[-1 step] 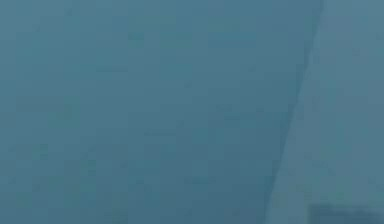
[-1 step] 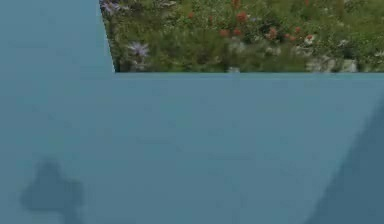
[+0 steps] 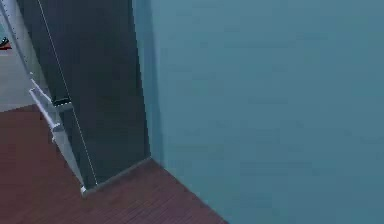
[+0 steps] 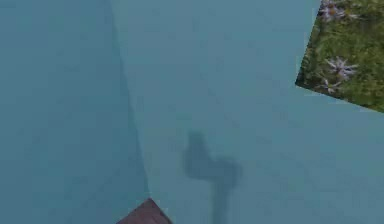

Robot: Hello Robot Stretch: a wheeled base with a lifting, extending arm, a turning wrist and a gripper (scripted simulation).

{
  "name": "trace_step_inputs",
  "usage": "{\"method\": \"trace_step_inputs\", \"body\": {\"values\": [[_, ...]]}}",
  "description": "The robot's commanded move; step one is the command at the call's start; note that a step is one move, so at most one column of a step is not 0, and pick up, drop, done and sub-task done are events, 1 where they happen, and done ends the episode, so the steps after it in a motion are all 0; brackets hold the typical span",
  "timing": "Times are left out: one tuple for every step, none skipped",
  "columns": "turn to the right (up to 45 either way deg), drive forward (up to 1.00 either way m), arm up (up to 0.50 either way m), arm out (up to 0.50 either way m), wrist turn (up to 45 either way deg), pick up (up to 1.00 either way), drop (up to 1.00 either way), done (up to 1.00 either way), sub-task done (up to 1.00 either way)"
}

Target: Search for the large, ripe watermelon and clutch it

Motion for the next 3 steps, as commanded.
{"method": "trace_step_inputs", "body": {"values": [[-42.0, 0.00, 0.00, 0.00, 0.0, 0.00, 0.00, 0.00, 0.00], [0.0, 0.10, 0.00, 0.00, 0.0, 0.00, 0.00, 0.00, 0.00], [-21.0, 0.00, 0.00, 0.00, 0.0, 0.00, 0.00, 0.00, 0.00]]}}
